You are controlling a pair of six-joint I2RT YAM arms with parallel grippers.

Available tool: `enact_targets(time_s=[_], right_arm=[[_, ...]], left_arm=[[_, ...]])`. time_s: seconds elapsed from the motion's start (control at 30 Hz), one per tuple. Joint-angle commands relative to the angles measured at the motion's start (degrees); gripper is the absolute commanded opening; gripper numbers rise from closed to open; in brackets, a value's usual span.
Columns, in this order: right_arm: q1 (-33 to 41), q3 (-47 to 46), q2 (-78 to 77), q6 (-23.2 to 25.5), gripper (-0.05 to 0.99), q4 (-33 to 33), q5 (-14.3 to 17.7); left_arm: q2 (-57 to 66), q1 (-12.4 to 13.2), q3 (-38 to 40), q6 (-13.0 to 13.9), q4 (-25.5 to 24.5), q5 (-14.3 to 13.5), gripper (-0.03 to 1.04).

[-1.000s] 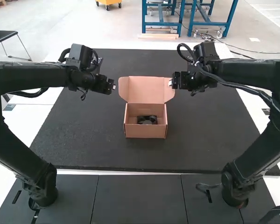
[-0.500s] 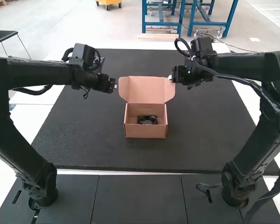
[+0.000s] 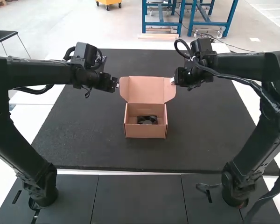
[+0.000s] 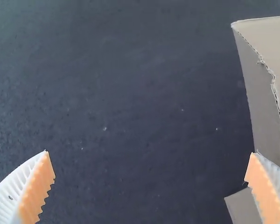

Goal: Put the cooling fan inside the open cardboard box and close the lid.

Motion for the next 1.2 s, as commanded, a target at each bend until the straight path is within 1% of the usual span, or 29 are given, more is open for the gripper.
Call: enact_targets(time_s=[0.0,0.03,0.1,0.17,0.27,0.37,0.5,0.67,0.77,0.93,1.17], right_arm=[[-0.23,2.06,-2.30,0.53,0.37,-0.26,-1.23],[-0.14,2.06,-2.39,0.53,0.36,-0.44,-1.41],[-0.14,2.15,-2.56,0.53,0.29,-0.88,-1.85],[-0.14,2.15,-2.83,0.53,0.27,-1.05,-2.02],[-0.14,2.41,-3.18,0.53,0.18,-1.58,-2.55],[-0.14,2.77,-3.18,0.27,0.17,-2.20,-2.64],[-0.14,3.12,-3.18,0.18,0.10,-2.55,-3.34],[-0.14,3.38,-3.18,0.18,0.08,-3.25,-4.22],[-0.14,3.64,-3.18,0.27,0.04,-3.43,-4.92],[0.82,4.44,-3.18,0.27,0.04,-4.04,-5.54],[2.49,4.88,-3.18,0.27,0.03,-4.92,-6.33]], left_arm=[[0.64,-0.52,2.73,0.48,0.50,-0.39,0.97],[0.64,-0.52,2.73,0.48,0.59,-0.39,0.97],[0.64,-0.78,2.73,0.48,0.59,-0.39,0.97],[0.64,-0.78,2.73,0.48,0.59,-0.39,0.97],[0.64,-0.78,2.73,0.39,0.50,-0.39,0.97],[0.64,-0.78,2.64,0.21,0.59,-0.39,0.97],[0.64,-0.78,2.73,-0.14,0.68,-0.39,0.97],[0.64,-0.78,2.73,-0.14,0.68,-0.39,0.97],[0.64,-0.78,2.73,-0.14,0.68,-0.39,0.97],[0.55,-0.96,2.82,-0.31,0.68,-0.39,0.97],[0.46,-1.84,3.00,-0.75,0.68,-0.39,0.97]])
